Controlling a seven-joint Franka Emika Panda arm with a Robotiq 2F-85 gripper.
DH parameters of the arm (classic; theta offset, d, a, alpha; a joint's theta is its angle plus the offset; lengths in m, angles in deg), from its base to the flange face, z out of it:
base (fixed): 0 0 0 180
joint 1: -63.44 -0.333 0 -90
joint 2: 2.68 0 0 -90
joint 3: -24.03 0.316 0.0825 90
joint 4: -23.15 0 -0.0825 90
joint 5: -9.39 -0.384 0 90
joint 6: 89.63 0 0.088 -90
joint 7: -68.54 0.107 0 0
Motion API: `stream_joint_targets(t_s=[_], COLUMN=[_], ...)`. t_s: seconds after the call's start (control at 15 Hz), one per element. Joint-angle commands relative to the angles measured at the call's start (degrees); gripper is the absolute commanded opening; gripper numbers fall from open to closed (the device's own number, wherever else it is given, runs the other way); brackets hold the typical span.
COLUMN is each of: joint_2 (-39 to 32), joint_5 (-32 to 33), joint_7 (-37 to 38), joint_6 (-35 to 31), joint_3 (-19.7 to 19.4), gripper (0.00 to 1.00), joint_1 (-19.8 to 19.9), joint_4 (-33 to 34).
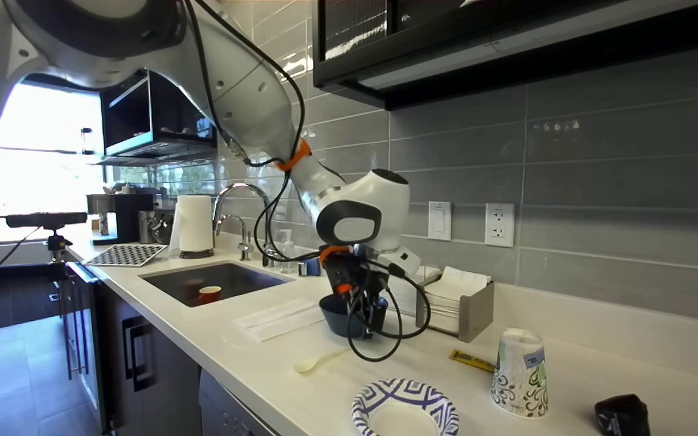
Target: Stack up the two paper cups on the left, put the paper cups in the blue bowl and move the blue bowl to the left
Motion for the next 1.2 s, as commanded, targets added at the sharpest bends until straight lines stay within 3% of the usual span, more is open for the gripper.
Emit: stream_joint_targets(t_s=[0.0,0.53,1.13], joint_2=[-2.22,-3.36,-3.61], joint_5=[-2.54,-2.54,-5.40], joint_7=[-2.11,-2.27,-6.93], joint_6=[-0.60,-1.35,-3.72], joint_3=[1.62,1.91,3.22], gripper=[0.59,0.02,0.01], joint_1=[1.59,2.08,3.16], joint_4=[2.13,2.93,3.04])
